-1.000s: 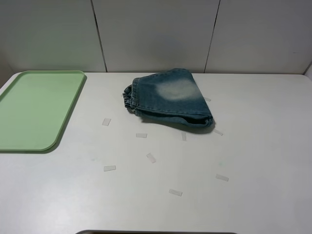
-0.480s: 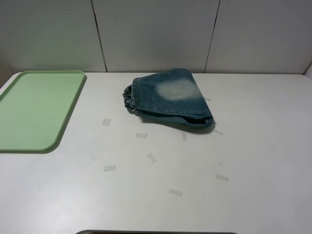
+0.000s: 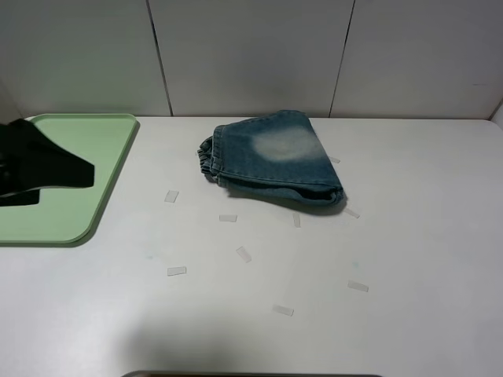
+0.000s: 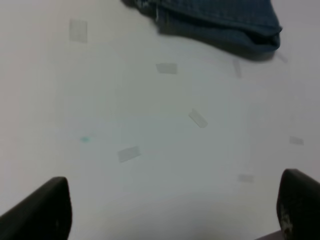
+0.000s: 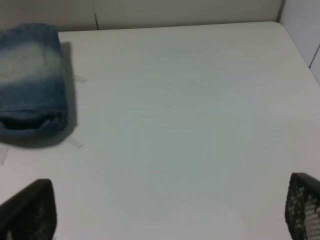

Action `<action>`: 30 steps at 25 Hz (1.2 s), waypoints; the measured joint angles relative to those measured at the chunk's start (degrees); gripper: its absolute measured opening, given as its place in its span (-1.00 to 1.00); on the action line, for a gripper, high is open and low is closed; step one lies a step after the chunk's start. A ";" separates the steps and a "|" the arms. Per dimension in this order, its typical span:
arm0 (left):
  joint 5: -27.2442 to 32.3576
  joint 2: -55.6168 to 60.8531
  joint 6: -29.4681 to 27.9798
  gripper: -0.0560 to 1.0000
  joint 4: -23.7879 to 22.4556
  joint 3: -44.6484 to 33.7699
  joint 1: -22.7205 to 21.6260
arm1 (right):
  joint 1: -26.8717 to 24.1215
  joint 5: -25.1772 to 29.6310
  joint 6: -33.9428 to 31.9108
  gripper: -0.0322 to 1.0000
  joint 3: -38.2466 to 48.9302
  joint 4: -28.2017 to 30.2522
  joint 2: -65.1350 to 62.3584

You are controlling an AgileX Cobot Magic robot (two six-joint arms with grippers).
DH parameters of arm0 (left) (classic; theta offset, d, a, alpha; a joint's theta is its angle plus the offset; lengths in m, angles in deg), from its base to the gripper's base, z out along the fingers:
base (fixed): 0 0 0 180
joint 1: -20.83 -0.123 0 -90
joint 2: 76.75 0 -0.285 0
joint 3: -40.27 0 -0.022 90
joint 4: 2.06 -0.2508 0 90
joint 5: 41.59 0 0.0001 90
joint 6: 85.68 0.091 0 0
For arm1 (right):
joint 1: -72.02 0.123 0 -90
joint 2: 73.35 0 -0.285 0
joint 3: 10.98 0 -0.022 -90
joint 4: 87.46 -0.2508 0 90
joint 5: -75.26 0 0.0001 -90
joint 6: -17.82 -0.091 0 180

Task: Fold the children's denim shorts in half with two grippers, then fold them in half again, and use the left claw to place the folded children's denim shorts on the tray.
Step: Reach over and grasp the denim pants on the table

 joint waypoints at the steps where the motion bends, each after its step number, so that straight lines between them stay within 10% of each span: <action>1: -0.82 -3.00 0.84 0.65 0.54 0.91 0.00 | 0.00 0.00 0.00 0.41 0.00 0.00 0.00; 13: -12.20 -28.31 5.95 0.62 5.66 9.55 -2.50 | 0.00 0.00 0.00 0.41 0.00 0.00 0.00; 25: -14.00 -44.11 41.86 0.60 33.16 12.80 -5.93 | 0.00 0.00 0.00 0.41 0.00 0.00 0.00; 30: -13.72 -47.82 45.82 0.60 37.18 15.97 -6.70 | 0.00 0.00 0.00 0.41 0.00 0.00 0.00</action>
